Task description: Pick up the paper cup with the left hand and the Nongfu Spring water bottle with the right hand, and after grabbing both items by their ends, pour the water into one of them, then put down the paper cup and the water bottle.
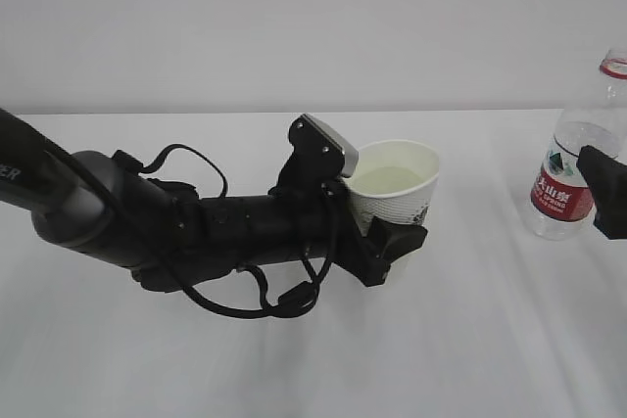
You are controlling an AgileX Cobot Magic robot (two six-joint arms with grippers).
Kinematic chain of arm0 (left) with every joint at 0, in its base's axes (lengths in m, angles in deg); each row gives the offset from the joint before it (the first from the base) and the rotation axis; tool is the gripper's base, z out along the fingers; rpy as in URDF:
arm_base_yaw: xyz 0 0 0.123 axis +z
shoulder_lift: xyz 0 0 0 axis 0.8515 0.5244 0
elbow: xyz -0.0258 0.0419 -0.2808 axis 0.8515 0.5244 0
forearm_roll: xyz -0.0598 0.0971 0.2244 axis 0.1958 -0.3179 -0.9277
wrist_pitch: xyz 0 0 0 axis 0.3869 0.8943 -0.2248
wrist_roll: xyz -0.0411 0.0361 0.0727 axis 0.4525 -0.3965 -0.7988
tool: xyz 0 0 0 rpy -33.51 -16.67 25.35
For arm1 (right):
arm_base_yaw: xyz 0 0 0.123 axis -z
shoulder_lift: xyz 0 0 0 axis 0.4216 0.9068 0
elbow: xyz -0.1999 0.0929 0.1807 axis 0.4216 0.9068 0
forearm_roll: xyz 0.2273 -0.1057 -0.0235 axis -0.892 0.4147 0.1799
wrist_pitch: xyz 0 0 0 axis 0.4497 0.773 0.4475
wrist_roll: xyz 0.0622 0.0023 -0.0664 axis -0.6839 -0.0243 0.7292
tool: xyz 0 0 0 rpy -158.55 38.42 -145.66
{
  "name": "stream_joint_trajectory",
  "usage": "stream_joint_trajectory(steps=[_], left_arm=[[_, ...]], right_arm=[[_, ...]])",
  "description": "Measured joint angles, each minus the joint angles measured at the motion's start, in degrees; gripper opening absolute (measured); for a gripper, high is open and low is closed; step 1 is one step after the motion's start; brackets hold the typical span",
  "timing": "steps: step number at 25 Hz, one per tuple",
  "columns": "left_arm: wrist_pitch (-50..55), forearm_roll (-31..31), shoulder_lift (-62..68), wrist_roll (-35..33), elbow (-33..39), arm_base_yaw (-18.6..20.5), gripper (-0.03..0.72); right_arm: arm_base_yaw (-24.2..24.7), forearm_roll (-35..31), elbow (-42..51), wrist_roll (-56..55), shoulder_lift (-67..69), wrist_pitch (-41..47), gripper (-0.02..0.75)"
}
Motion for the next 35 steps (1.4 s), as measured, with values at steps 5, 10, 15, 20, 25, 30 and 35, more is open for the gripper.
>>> stream_joint_trajectory(steps=[5, 10, 15, 20, 25, 30, 35], left_arm=[[-2.6, 0.0, -1.9, 0.0, 3.8, 2.5, 0.529], [-3.2, 0.0, -3.6, -1.8, 7.6, 5.7, 0.528], [-6.5, 1.3, -4.7, -2.8, 11.3, 10.2, 0.525], [-12.0, 6.7, -5.4, -4.9, 15.0, 13.7, 0.524], [-14.2, 8.9, -5.4, -5.7, 16.7, 16.2, 0.523], [-14.4, 10.9, -5.4, -8.3, 17.1, 17.2, 0.522], [-15.3, 16.2, -5.4, -11.7, 18.7, 17.2, 0.522]], right_arm=[[0.0, 0.1, 0.0, 0.0, 0.0, 1.6, 0.629], [0.0, 0.1, 0.0, 0.0, 0.0, 2.1, 0.629], [0.0, 0.1, 0.0, 0.0, 0.0, 2.2, 0.629], [0.0, 0.2, 0.0, 0.0, 0.0, 2.2, 0.629], [0.0, 0.2, 0.0, 0.0, 0.0, 2.2, 0.629], [0.0, 0.2, 0.0, 0.0, 0.0, 3.9, 0.629], [0.0, 0.2, 0.0, 0.1, 0.0, 4.7, 0.629]])
